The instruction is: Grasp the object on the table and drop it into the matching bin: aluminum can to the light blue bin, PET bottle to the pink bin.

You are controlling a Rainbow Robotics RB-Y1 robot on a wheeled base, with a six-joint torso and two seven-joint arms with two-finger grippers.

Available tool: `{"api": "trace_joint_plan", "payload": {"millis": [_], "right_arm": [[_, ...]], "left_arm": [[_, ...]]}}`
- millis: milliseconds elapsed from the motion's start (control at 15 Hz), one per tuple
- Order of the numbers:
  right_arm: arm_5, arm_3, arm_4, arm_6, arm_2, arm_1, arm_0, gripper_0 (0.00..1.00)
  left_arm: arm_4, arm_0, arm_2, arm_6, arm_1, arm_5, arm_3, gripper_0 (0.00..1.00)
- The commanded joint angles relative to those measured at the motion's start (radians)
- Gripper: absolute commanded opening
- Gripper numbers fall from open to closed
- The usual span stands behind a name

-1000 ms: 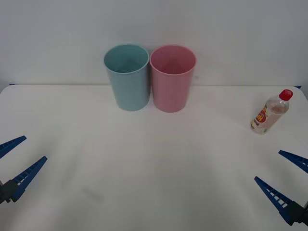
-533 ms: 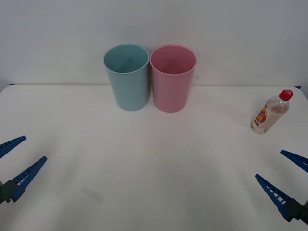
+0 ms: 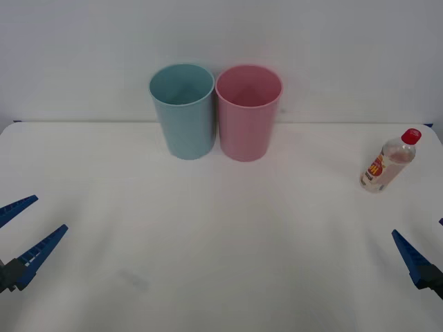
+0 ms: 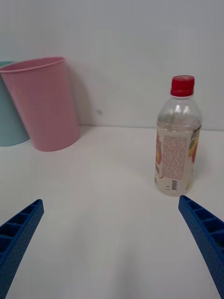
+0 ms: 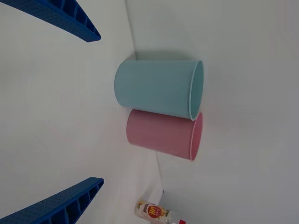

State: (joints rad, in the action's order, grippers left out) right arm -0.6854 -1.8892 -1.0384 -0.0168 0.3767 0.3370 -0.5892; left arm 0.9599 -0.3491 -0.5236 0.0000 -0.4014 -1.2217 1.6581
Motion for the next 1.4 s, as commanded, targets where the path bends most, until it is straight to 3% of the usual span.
{"api": "trace_joint_plan", "payload": {"millis": [67, 400, 1400], "right_arm": [[0.115, 0.004, 0.001, 0.012, -0.018, -0.001, -0.001, 1.00], [0.175, 0.048, -0.011, -0.002, -0.027, -0.006, 0.046, 1.00], [0.193, 0.530, -0.215, -0.011, -0.067, -0.003, 0.586, 1.00]], "left_arm": [[0.000, 0.000, 0.000, 0.000, 0.000, 0.000, 0.000, 1.00], [0.000, 0.000, 0.000, 0.000, 0.000, 0.000, 0.000, 1.00], [0.000, 0.000, 0.000, 0.000, 0.000, 0.000, 0.000, 1.00]]}}
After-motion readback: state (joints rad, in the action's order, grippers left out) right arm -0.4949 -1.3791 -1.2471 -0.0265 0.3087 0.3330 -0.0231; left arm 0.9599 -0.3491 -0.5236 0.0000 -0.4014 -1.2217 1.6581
